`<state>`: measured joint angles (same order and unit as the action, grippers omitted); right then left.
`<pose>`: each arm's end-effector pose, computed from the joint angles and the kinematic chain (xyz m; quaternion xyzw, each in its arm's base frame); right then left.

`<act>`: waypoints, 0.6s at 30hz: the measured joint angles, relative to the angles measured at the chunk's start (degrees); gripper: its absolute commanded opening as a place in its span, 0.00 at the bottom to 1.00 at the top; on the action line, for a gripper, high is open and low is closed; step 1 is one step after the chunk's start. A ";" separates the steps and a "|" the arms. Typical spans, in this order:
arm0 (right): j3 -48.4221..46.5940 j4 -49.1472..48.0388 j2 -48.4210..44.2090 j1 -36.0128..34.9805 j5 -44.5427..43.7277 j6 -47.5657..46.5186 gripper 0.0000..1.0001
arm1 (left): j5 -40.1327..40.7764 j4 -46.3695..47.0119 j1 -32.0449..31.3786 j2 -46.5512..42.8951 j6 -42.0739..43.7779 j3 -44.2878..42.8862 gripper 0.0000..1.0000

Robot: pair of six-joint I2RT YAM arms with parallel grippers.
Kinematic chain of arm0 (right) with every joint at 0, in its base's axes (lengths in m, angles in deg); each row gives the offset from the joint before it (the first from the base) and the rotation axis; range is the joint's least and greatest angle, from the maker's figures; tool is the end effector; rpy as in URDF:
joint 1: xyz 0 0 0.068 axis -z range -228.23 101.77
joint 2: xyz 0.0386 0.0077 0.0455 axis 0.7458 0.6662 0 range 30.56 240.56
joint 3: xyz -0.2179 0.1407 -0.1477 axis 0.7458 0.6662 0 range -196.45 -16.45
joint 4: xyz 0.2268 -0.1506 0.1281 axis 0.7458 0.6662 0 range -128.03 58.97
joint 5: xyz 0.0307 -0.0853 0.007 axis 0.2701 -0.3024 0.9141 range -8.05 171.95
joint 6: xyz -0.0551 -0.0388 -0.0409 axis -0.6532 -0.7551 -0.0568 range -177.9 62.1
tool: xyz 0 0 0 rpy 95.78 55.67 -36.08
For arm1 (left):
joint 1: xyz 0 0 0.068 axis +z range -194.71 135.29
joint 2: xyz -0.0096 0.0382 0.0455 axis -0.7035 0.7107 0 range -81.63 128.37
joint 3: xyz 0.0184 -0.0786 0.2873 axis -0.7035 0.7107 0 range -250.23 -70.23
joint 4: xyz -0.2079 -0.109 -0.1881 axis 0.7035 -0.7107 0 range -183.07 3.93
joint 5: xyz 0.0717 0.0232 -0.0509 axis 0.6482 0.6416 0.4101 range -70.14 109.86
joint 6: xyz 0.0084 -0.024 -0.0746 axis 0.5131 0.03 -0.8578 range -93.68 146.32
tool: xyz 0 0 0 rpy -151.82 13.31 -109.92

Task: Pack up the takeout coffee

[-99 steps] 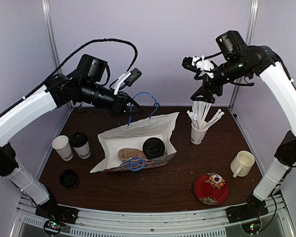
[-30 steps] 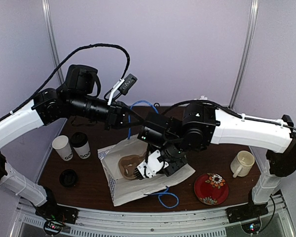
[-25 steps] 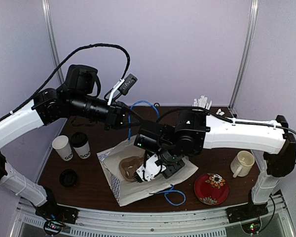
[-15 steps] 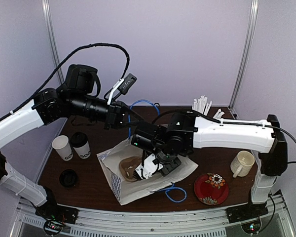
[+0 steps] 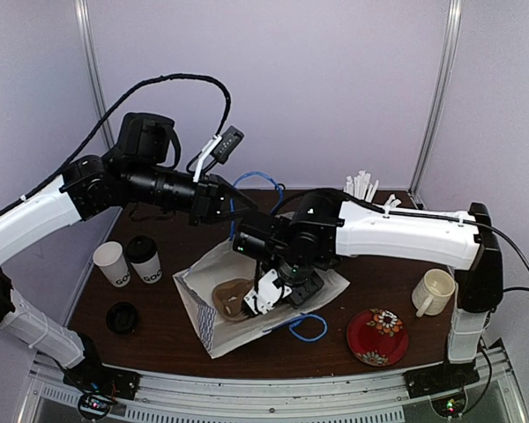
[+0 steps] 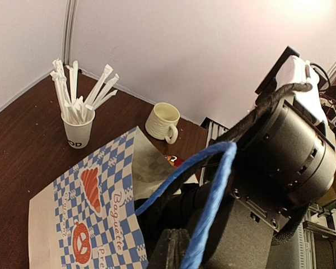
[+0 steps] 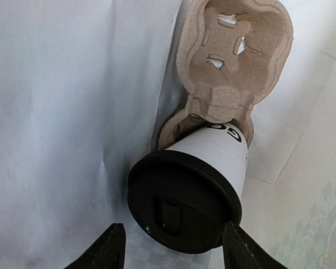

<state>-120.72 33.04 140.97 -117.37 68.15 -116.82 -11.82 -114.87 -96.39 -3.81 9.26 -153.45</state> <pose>0.1730 0.4088 0.2785 -0.8811 0.4441 -0.1091 0.1207 0.1948 -0.3039 0.4318 0.3823 0.7230 -0.4865 0.3072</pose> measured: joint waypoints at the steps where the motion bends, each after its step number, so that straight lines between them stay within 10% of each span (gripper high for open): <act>1: -0.52 0.50 0.00 -0.02 -0.04 -0.09 0.65 | -0.07 0.13 0.00 0.02 0.02 -0.26 0.00; 18: 1.16 -4.31 0.02 -0.22 -6.75 -4.48 0.65 | -1.22 -0.44 0.04 0.98 0.22 -1.29 0.00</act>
<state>-119.56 28.73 140.99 -117.59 61.39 -121.30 -13.05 -115.31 -96.34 -2.83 9.48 -154.74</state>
